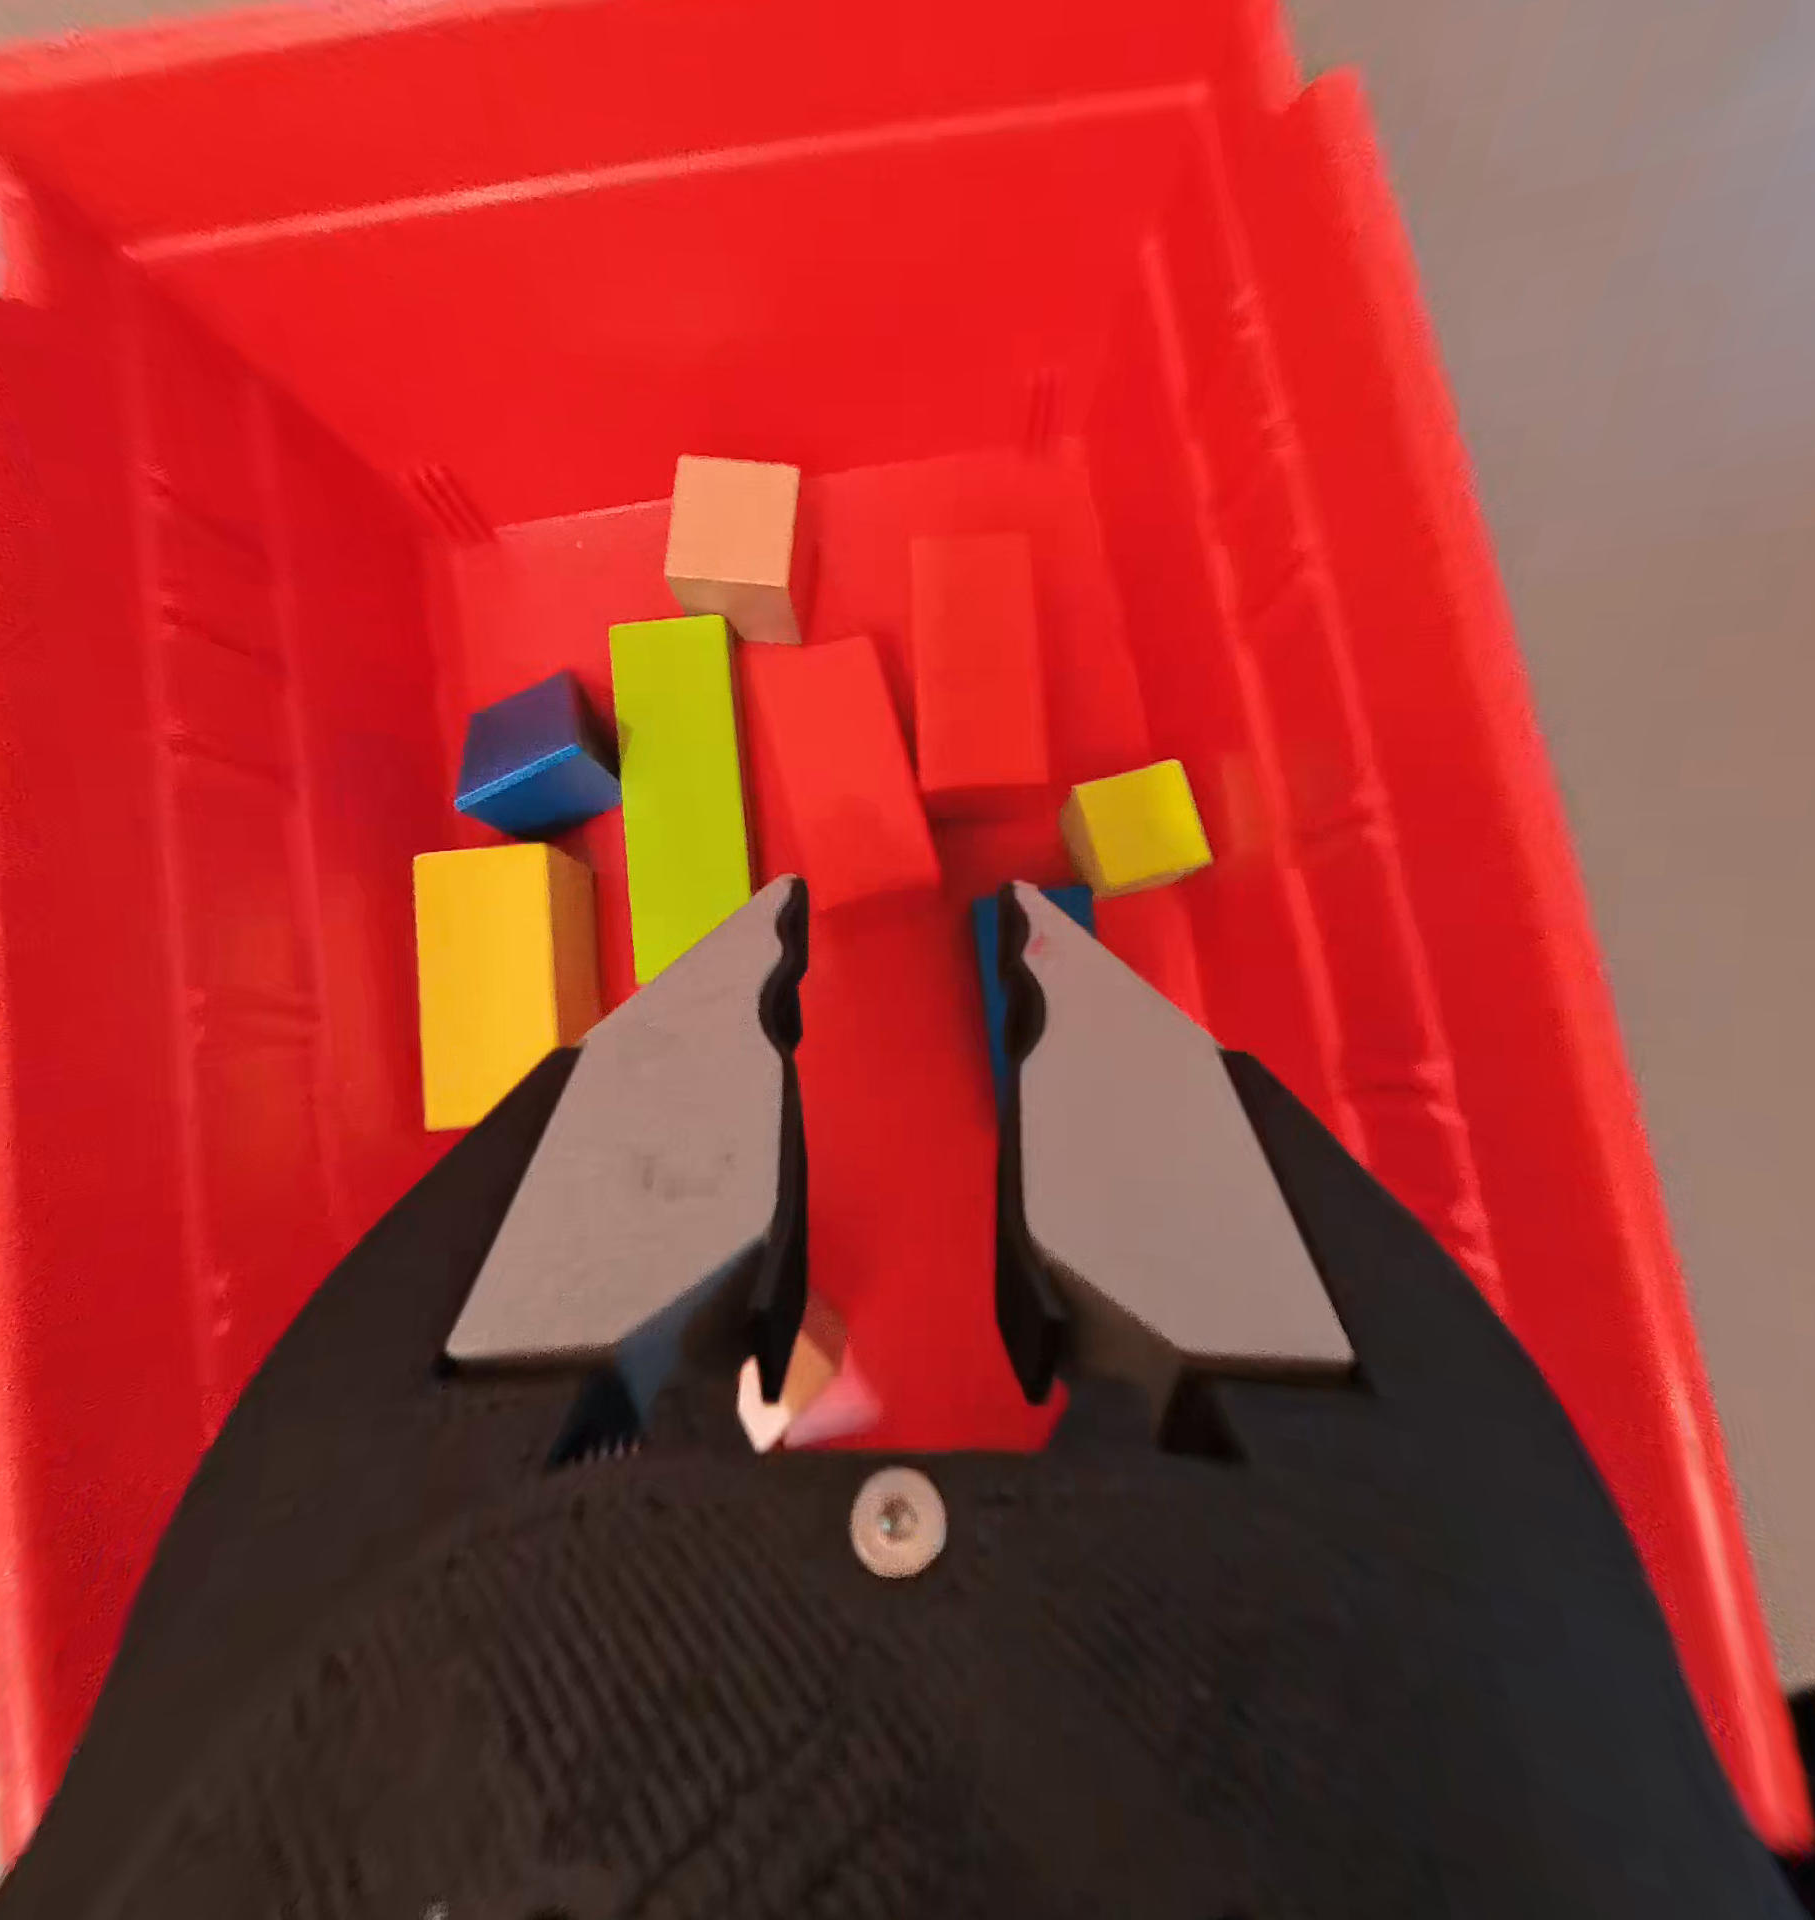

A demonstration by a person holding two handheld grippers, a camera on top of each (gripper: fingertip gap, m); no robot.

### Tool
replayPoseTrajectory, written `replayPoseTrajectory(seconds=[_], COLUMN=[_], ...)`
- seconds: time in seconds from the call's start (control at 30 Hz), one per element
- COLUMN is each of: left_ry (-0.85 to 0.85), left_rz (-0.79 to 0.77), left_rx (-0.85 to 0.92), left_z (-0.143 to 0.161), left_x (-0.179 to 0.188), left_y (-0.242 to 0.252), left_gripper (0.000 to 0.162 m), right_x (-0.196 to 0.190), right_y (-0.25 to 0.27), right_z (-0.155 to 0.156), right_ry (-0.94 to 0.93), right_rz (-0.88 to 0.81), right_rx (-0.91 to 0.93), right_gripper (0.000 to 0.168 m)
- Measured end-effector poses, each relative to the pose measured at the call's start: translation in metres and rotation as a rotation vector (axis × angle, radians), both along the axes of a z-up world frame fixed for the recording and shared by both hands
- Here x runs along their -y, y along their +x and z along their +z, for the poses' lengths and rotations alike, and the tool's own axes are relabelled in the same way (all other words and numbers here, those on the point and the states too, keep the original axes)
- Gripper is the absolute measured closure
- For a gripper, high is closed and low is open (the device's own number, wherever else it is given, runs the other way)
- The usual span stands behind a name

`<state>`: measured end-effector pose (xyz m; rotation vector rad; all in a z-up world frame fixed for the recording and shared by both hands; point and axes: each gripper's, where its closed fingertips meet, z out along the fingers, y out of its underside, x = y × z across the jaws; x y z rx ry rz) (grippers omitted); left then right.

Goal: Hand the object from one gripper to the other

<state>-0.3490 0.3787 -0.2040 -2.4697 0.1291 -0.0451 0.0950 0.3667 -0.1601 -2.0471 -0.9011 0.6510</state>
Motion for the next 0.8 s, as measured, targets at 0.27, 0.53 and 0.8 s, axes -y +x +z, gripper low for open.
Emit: replayPoseTrajectory(seconds=[0.27, 0.53, 0.8], left_ry=[-0.156, -0.113, 0.309], left_rz=[0.048, -0.014, -0.057], left_rx=[0.002, -0.159, -0.117], left_z=[-0.054, -0.047, 0.038], left_x=[-0.027, -0.022, 0.018], left_y=[-0.004, -0.013, 0.016], left_gripper=[0.129, 0.129, 0.129], right_x=[0.045, 0.062, 0.084], right_y=[-0.012, -0.012, -0.040], right_z=[0.012, 0.048, 0.043], right_ry=[0.107, 0.205, 0.089], right_rz=[0.088, 0.114, 0.217], right_rx=[0.055, -0.032, -0.176], right_gripper=[0.121, 0.122, 0.121])
